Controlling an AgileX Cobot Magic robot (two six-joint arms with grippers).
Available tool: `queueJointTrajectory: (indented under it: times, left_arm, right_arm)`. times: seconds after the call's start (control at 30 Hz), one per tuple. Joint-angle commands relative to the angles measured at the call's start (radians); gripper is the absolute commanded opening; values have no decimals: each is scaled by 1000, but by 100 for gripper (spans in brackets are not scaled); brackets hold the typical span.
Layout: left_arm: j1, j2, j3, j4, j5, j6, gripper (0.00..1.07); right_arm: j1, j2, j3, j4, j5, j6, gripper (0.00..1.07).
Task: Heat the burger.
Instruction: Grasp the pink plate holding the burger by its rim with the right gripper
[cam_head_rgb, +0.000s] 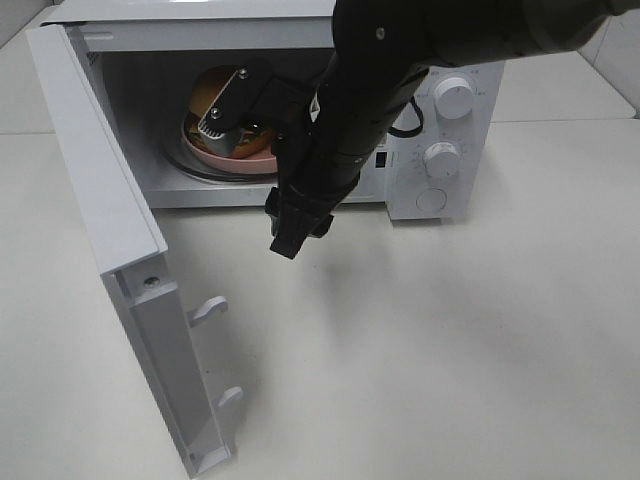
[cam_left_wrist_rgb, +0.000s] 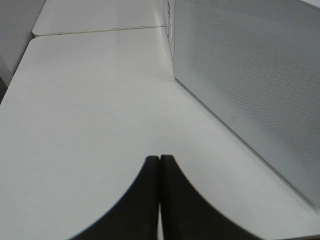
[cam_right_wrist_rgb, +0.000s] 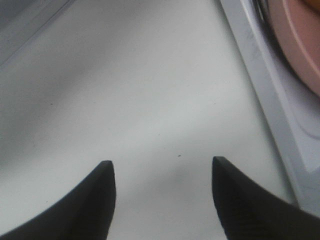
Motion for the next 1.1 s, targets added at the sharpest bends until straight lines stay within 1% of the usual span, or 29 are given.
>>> queueJointTrajectory:
  times: [0.03, 0.13, 0.3, 0.63, 0.87, 1.03, 1.07, 1.1]
  left_arm:
    - [1, -10, 1, -3, -12, 3, 0]
    - [1, -10, 1, -3, -12, 3, 0]
    - [1, -10, 1, -3, -12, 3, 0]
    - [1, -10, 1, -3, -12, 3, 0]
    - [1, -10, 1, -3, -12, 3, 0]
    - [1, -10, 1, -3, -12, 3, 0]
    - [1, -10, 1, -3, -12, 3, 0]
    - [1, -10, 1, -3, -12, 3, 0]
  right_arm:
    - [13, 24, -40, -67, -4, 6, 56]
    - [13, 53, -85, -81, -4, 6, 56]
    - [13, 83, -121, -110, -23, 6, 56]
    - [13, 134, -126, -142, -67, 6, 56]
    - [13, 147, -127, -215, -83, 21, 56]
    - [13, 147, -127, -312, -122, 95, 56]
    - [13, 147, -127, -312, -122, 95, 56]
    - [13, 147, -127, -343, -140, 120, 56]
